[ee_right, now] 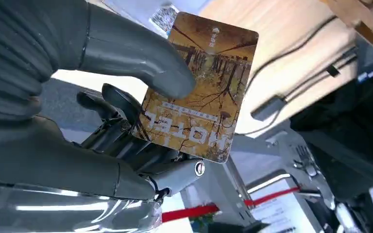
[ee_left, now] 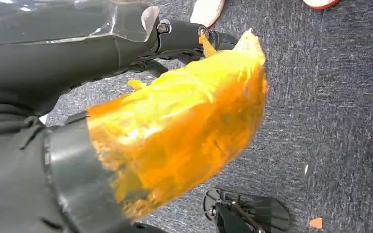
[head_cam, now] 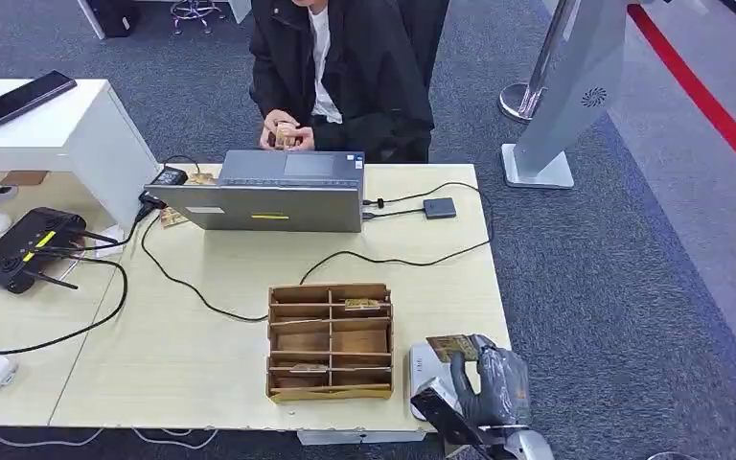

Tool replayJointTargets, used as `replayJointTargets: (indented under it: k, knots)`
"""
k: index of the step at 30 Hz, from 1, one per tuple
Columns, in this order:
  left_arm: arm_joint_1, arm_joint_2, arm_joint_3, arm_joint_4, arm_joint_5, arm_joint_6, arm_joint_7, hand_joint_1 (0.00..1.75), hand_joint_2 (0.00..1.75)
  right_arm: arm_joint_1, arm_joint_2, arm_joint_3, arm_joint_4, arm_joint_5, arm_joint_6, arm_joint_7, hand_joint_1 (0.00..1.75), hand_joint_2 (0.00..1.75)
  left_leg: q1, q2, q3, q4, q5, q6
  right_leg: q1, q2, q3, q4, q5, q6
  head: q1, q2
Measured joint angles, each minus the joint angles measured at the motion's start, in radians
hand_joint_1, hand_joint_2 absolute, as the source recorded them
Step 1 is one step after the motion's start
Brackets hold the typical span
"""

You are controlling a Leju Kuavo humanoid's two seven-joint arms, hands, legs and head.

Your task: Pass the card to the sensor for recognition and then transmit it.

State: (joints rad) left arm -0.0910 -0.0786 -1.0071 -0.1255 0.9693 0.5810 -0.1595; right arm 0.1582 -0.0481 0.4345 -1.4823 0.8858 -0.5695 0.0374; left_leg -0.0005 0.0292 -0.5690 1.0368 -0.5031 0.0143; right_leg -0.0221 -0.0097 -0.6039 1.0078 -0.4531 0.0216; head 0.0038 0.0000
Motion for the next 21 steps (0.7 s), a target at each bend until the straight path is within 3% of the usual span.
replayJointTargets:
  k: [21]
  knots:
    - [-0.001,0.0,-0.024,0.0,0.013,0.0,-0.007,0.0,0.0,-0.001,0.016,-0.014,-0.172,0.094,-0.047,-0.089,1.75,1.75,0.0,0.0,0.0,0.0,0.0,0.0,0.0,0.0,0.0,0.0,-0.001,0.0,0.0,0.0]
